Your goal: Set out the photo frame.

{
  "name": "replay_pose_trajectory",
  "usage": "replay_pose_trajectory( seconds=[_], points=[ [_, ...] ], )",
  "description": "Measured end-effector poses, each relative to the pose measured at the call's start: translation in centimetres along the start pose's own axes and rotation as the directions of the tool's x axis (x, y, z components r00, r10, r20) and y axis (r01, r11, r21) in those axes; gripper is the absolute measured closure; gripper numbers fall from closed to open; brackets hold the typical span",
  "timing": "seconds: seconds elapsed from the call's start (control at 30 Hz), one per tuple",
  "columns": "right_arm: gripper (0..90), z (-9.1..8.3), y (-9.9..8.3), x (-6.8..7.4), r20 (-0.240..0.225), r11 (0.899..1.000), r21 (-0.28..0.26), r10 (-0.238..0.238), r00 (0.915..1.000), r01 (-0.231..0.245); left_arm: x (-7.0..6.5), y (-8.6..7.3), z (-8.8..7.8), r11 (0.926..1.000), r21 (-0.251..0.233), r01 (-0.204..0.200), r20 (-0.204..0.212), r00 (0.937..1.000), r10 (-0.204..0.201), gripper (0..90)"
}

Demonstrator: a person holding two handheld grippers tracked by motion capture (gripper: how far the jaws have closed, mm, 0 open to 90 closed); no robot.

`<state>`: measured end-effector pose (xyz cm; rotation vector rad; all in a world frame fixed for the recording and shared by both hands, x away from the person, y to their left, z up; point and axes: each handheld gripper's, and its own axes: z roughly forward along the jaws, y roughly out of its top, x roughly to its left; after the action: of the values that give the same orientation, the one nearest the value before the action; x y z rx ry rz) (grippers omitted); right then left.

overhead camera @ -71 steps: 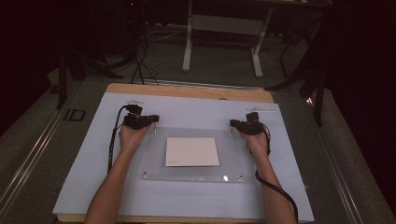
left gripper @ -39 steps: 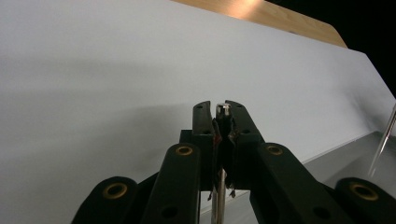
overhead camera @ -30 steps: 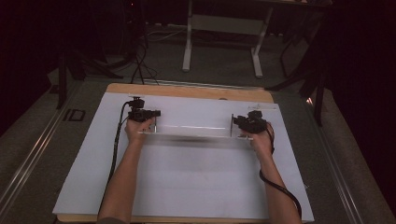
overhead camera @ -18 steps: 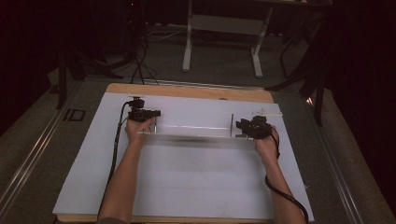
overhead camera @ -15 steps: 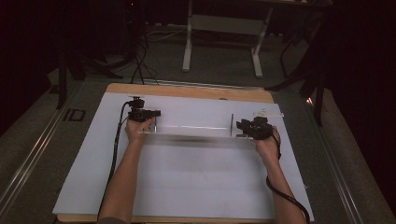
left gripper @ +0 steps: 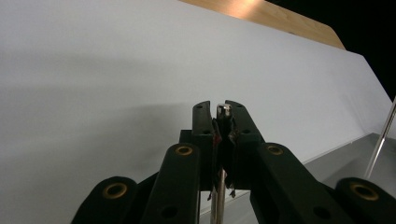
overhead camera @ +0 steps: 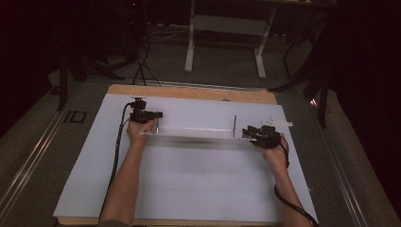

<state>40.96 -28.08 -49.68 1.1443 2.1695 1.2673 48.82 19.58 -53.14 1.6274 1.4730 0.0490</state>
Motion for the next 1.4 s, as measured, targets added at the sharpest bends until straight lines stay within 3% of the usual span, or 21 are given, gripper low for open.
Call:
replay_pose_trajectory(
  seconds=[0.47,0.93,1.17,1.4],
  points=[
    [62.4,-0.4,-1.2,0.3,-0.021,0.996,0.047,-0.076,0.9969,0.077,0.0,0.0,0.0,1.0,0.002,0.004,0.001,1.0,-0.004,84.0],
    [52.7,-0.2,-0.5,1.9,-0.106,0.987,-0.045,-0.157,0.9819,0.153,0.0,0.1,0.1,0.9999,0.007,0.009,0.002,1.0,-0.009,83.9],
    [48.7,0.1,-0.4,2.2,-0.135,0.981,-0.106,-0.179,0.9745,0.165,0.1,0.2,0.1,0.9998,0.011,0.018,0.006,0.9998,-0.018,83.8],
    [47.0,0.5,-0.2,2.4,-0.153,0.981,-0.105,-0.18,0.9717,0.165,0.3,0.1,0.0,0.9998,0.005,0.017,0.025,0.9995,-0.017,82.9]
  ],
)
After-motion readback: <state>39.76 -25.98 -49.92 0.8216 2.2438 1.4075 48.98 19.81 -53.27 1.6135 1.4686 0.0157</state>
